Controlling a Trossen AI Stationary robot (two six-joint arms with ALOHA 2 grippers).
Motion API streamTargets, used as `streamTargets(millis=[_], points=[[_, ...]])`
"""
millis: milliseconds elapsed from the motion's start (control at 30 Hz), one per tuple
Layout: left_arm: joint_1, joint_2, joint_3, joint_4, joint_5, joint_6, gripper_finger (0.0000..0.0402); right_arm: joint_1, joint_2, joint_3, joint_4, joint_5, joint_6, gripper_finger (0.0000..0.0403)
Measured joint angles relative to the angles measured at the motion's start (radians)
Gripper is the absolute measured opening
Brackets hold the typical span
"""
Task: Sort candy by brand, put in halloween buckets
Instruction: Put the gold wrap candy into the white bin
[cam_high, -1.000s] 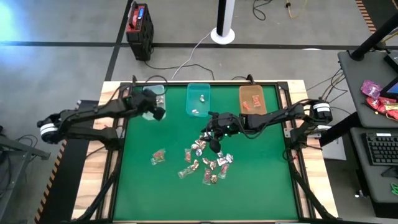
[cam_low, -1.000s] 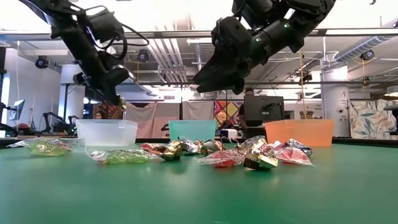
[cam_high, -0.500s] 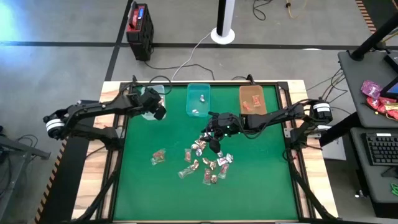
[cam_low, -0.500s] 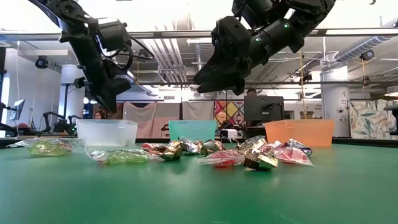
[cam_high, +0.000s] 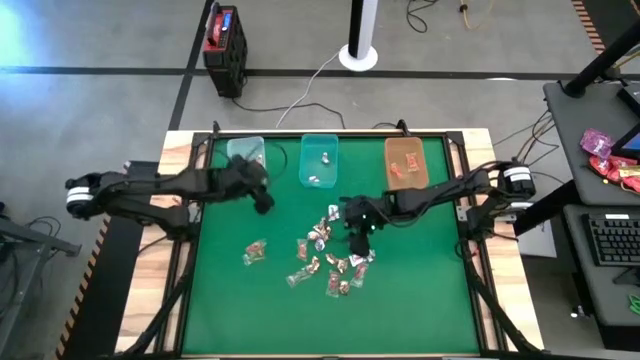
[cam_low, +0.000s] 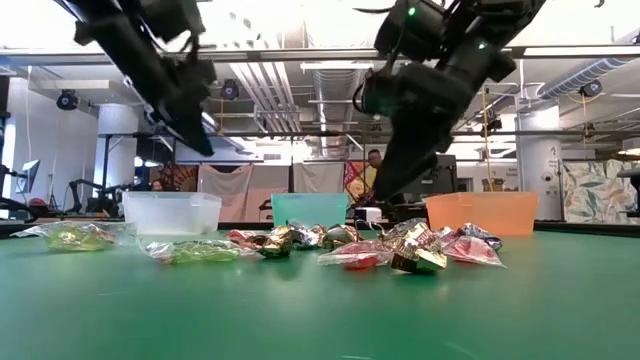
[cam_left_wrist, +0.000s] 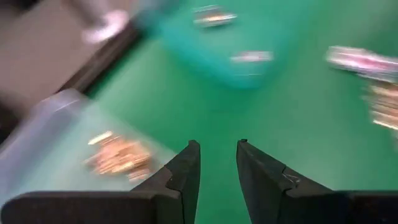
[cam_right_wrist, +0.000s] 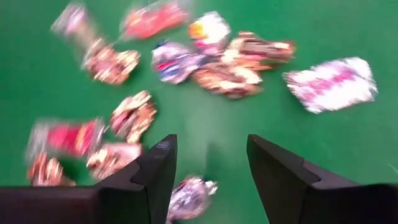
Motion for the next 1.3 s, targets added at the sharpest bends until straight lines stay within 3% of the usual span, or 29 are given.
streamTargets(millis=[67,167,233,400,533,867,1300], points=[[-0.091,0.006,-0.001,0.038,0.069,0.043,0.0088,0.031,0.000,0.000,0.002,0.055,-0.085,0.0179],[-0.219,0.021,-0.001,0.104,0.088,0.078,0.0088,0.067,0.000,0.000,0.026,0.184,-0.187,0.0171],[-0.287,0.028,-0.001,0.147,0.055,0.088,0.0088,0.073,0.003,0.000,0.059,0.234,-0.226,0.0169],[-0.381,0.026,-0.002,0.177,-0.122,0.092,0.0088,0.068,0.054,0.000,0.180,0.242,-0.274,0.0177],[-0.394,0.015,-0.002,0.173,-0.225,0.093,0.0088,0.068,0.116,0.000,0.236,0.243,-0.311,0.0186],[-0.393,0.013,-0.002,0.180,-0.228,0.111,0.0088,0.039,0.208,0.001,0.349,0.229,-0.313,0.0190],[-0.393,0.013,-0.002,0.188,-0.228,0.111,0.0088,0.027,0.311,0.076,0.343,0.179,-0.320,0.0169]])
